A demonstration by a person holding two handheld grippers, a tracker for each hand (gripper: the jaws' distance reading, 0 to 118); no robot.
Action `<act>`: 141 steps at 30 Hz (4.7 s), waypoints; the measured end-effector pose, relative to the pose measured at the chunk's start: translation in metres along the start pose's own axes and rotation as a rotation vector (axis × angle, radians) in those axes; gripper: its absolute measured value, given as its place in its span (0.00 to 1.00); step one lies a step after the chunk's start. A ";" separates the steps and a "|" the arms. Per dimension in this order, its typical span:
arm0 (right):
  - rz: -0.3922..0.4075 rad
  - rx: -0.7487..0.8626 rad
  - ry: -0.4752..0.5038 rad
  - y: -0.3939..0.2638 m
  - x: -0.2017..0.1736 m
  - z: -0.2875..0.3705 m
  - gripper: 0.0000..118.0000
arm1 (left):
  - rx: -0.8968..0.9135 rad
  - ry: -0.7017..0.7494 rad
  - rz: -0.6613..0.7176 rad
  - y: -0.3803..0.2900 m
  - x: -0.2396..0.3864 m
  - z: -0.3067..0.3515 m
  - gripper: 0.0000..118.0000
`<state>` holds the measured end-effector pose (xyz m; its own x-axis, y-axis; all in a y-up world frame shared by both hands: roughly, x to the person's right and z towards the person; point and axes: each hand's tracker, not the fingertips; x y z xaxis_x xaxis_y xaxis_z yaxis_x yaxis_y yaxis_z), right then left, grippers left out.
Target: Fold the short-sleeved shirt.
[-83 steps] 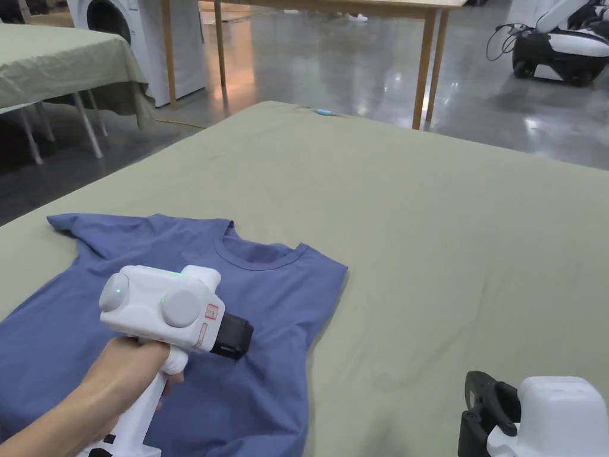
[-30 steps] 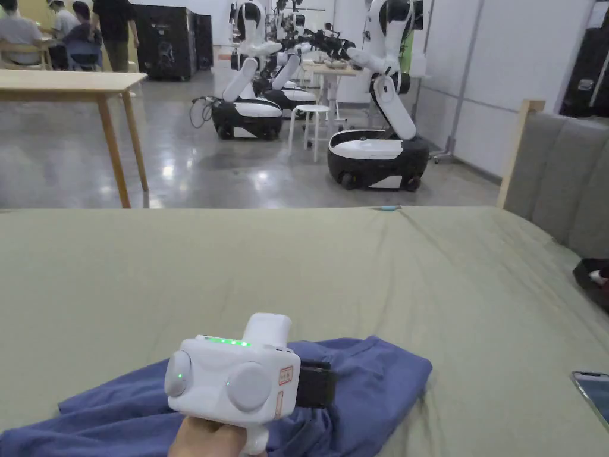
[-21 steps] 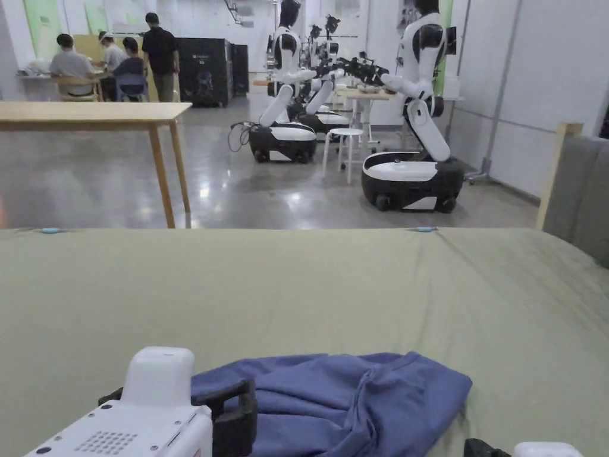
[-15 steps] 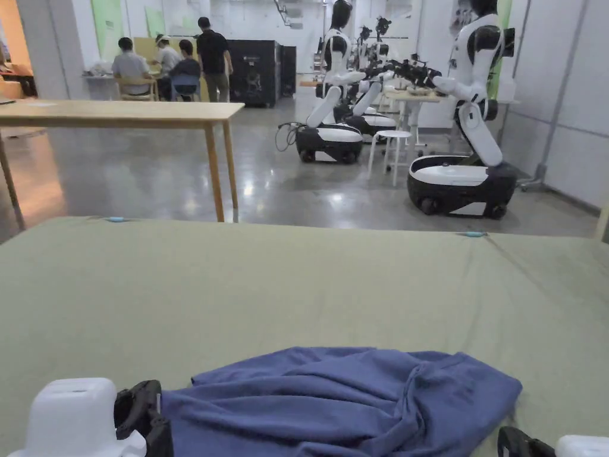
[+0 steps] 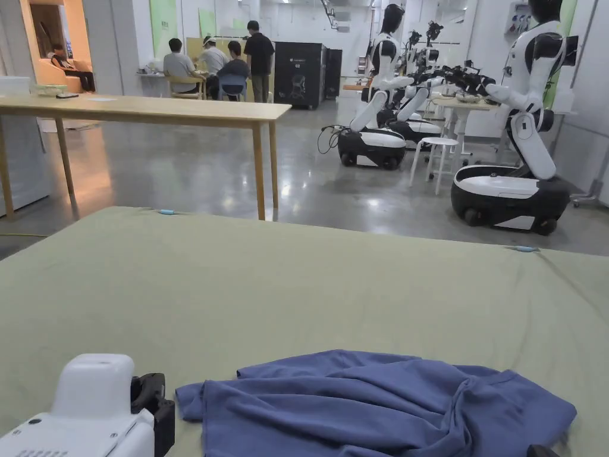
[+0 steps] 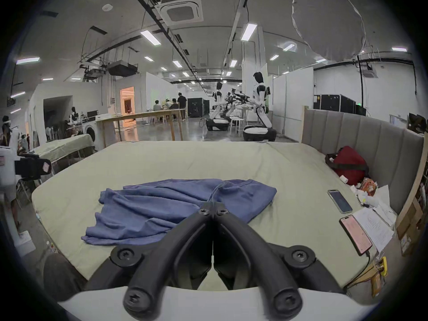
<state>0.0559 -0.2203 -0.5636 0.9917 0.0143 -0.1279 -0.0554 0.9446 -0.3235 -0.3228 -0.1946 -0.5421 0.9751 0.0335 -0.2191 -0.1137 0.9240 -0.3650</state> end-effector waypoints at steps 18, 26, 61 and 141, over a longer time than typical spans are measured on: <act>0.011 -0.159 0.006 -0.030 -0.002 -0.071 0.01 | -0.590 0.021 -0.007 -0.018 -0.040 -0.277 0.95; -0.017 -0.203 -0.013 -0.038 0.013 -0.077 0.01 | -0.593 -0.040 -0.035 -0.027 -0.017 -0.272 0.26; 0.034 -0.628 -0.074 0.012 0.174 -0.348 0.05 | -0.574 -0.082 -0.040 -0.035 -0.010 -0.269 0.03; 0.023 -0.383 -0.123 0.079 0.153 -0.217 0.04 | -0.300 0.139 -0.114 0.065 -0.028 -0.226 0.02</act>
<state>0.1785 -0.2144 -0.8120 0.9949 0.0948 -0.0333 -0.0936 0.7532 -0.6510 -0.4005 -0.2222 -0.7644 0.9520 -0.1342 -0.2751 -0.0770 0.7648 -0.6396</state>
